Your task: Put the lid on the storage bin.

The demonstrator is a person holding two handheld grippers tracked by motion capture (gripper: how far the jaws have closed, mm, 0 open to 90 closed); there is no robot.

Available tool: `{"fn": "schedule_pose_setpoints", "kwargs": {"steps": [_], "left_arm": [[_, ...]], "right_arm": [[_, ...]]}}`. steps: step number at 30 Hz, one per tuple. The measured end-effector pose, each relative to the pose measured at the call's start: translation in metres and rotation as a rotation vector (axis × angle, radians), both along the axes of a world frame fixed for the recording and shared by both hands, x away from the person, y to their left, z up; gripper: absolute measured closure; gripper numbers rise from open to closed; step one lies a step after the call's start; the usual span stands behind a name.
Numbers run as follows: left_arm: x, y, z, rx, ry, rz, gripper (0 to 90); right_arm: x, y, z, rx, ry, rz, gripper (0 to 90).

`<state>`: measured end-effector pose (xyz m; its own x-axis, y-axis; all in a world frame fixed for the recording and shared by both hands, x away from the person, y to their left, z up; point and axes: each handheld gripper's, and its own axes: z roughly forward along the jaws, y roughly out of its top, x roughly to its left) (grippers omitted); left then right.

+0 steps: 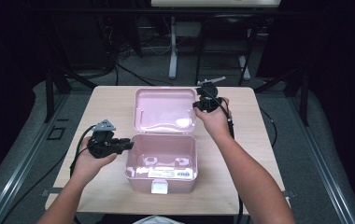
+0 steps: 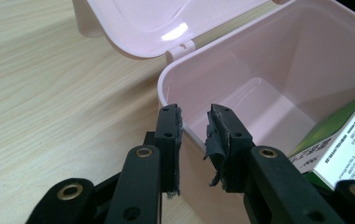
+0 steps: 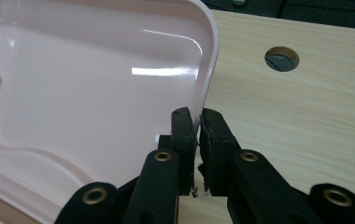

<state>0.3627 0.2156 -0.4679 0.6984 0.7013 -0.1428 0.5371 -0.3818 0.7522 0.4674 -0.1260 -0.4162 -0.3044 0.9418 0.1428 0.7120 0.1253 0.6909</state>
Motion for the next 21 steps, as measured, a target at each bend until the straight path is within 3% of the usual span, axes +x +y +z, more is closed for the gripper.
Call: {"fn": "schedule_pose_setpoints", "kwargs": {"steps": [21], "left_arm": [[0.000, 0.000, 0.000, 0.000, -0.001, 0.002, 73.8]], "right_arm": [[-0.017, -0.002, 0.013, 0.011, -0.054, 0.023, 85.7]]}}
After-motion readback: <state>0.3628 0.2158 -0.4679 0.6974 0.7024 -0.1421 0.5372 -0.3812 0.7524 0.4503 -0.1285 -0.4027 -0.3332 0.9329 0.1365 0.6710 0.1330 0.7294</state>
